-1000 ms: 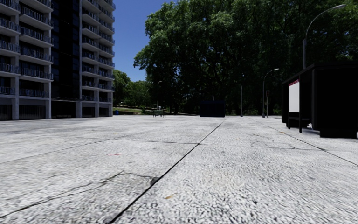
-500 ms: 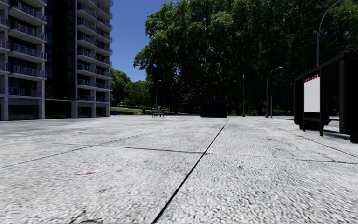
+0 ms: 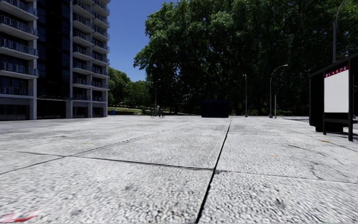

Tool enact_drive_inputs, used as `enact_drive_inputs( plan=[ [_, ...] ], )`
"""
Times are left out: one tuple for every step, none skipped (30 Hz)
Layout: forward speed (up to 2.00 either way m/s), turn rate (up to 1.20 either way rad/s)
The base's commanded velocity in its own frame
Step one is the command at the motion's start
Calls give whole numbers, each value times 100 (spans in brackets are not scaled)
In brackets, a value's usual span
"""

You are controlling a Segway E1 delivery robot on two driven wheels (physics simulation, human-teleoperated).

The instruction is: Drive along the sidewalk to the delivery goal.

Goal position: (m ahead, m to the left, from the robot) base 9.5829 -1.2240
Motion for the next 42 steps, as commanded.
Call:
enact_drive_inputs(
  plan=[
    [200, 0],
    [200, 0],
    [200, 0],
    [200, 0],
    [200, 0],
    [200, 0],
    [200, 0],
    [200, 0],
    [200, 0],
    [200, 0],
    [200, 0],
    [200, 0],
    [200, 0],
    [200, 0],
    [200, 0],
    [200, 0],
    [200, 0],
    [200, 0],
    [200, 0],
    [200, 0],
    [200, 0],
    [200, 0],
    [200, 0],
    [200, 0],
    [200, 0],
    [200, 0],
    [200, 0],
    [200, 0],
    [200, 0],
    [200, 0],
    [200, 0],
    [200, 0],
    [200, 0],
    [200, 0],
    [200, 0],
    [200, 0],
    [200, 0],
    [200, 0],
    [200, 0],
    [200, 0],
    [200, 0],
    [200, 0]
  ],
)
